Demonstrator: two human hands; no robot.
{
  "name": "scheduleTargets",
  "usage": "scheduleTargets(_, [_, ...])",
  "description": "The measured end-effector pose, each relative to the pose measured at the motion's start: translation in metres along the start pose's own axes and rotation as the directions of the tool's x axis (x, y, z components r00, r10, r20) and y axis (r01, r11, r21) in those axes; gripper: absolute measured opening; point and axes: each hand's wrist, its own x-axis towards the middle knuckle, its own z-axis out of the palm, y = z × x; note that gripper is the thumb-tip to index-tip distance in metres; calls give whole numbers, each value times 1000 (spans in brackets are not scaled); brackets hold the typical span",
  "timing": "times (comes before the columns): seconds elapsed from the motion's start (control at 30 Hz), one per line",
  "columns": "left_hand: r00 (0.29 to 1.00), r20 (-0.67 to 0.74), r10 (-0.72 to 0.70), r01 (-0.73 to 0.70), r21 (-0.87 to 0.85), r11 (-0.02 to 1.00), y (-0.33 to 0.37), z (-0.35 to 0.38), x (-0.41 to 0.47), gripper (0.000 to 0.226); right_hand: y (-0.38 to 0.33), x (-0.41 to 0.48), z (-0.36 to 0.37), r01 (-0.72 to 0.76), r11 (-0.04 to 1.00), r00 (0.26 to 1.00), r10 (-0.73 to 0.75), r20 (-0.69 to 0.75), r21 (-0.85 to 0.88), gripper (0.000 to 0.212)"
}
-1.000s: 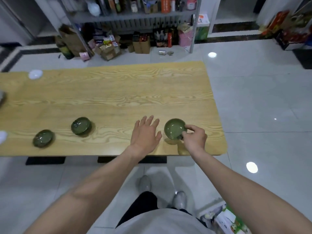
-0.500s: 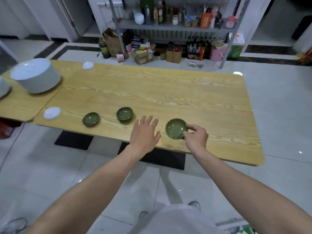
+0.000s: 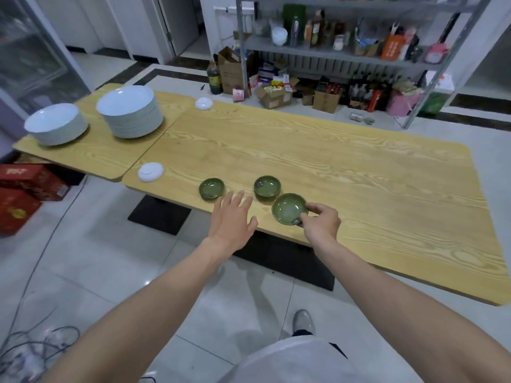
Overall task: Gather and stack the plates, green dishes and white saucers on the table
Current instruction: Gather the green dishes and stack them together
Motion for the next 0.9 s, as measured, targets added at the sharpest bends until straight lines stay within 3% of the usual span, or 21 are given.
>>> scheduleTargets(0.5, [994,35,-105,105,-3,994,-93,18,94,55,-52,85,125,64,990,996,-56,72,-122,28])
scheduleTargets(0.9, [978,104,-179,188,-86,978,-150,46,139,53,-73,119,180,10,996,995,-1,101,-88,28])
